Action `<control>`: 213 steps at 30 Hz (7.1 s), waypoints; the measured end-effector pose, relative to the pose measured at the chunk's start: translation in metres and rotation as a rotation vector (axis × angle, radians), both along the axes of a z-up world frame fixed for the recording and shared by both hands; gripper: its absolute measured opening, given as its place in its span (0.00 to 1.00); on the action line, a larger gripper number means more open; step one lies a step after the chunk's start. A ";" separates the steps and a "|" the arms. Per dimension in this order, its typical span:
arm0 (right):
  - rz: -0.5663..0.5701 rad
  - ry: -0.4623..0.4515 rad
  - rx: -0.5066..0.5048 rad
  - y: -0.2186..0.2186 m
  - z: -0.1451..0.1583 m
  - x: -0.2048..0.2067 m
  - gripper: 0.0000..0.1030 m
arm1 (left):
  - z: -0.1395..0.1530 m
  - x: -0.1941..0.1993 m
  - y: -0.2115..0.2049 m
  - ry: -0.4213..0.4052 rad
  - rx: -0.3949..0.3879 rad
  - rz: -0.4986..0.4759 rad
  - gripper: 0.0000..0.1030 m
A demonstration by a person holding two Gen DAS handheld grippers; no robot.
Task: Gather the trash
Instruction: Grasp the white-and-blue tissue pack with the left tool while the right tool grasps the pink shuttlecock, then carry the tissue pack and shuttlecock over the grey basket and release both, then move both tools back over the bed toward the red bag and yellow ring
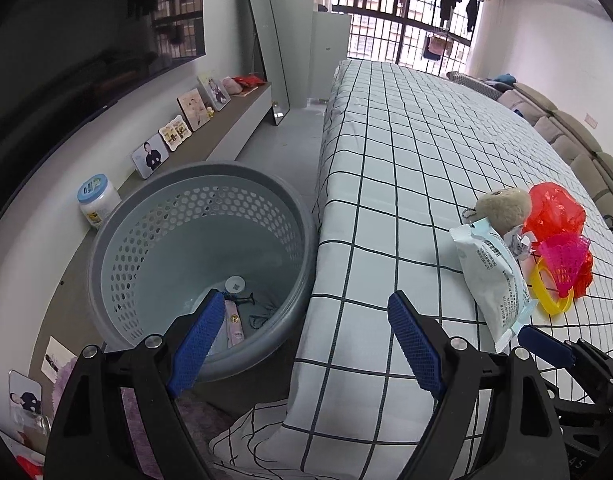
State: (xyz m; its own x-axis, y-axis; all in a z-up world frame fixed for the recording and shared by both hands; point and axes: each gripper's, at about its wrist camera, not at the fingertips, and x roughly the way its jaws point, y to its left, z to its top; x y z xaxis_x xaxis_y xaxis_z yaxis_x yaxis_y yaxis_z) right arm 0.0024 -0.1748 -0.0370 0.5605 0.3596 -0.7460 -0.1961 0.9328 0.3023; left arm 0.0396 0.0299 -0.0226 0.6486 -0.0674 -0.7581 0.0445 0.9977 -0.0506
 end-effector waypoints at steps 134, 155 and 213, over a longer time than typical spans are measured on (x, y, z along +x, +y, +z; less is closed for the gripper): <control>0.076 -0.092 -0.085 0.104 0.027 0.086 0.28 | 0.001 0.036 0.074 -0.063 0.042 0.031 0.54; 0.161 0.026 -0.122 0.177 -0.020 0.124 0.34 | -0.055 0.070 0.140 0.016 0.014 0.077 0.65; -0.002 -0.052 -0.111 0.073 0.032 0.055 0.58 | 0.006 0.016 0.094 -0.059 0.011 0.112 0.83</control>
